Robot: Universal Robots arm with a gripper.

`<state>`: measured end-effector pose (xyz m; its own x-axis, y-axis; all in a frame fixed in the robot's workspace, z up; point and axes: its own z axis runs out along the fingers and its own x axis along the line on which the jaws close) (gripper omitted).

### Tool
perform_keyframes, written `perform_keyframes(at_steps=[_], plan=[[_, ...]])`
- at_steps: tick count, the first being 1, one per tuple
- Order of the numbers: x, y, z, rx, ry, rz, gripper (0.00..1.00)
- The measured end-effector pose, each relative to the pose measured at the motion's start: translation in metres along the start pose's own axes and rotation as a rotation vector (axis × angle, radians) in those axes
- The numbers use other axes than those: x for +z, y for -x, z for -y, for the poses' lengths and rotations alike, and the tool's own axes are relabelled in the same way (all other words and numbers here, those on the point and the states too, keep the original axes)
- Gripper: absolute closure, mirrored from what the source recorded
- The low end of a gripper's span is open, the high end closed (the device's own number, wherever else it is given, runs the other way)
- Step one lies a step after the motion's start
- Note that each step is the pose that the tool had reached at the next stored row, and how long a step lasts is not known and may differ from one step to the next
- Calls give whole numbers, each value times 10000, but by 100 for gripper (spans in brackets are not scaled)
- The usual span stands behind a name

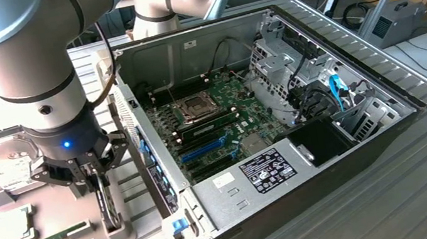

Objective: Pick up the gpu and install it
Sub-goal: 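Pick up the gpu and move the gpu toward the slot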

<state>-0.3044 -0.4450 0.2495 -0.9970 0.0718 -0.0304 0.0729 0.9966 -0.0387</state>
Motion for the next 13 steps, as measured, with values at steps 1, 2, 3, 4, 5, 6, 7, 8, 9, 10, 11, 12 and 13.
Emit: perform_keyframes(at_steps=[1,2,3,4,5,6,7,8,9,10,11,12,13], plan=[[-4,0,0,0,-5,1,74],[-10,0,1,-1,-10,1,74],[-17,0,1,0,-13,2,74],[-23,1,1,0,-15,3,74],[-30,1,1,0,-17,2,74],[-36,1,1,0,-18,3,74],[-41,2,2,-1,-22,4,74],[-45,2,2,-1,-23,4,74],[-48,2,2,0,-25,5,74],[-52,2,2,0,-28,5,74],[-56,2,2,-1,-30,4,74],[-61,2,2,-1,-31,5,74],[-65,2,3,-1,-31,5,74]])
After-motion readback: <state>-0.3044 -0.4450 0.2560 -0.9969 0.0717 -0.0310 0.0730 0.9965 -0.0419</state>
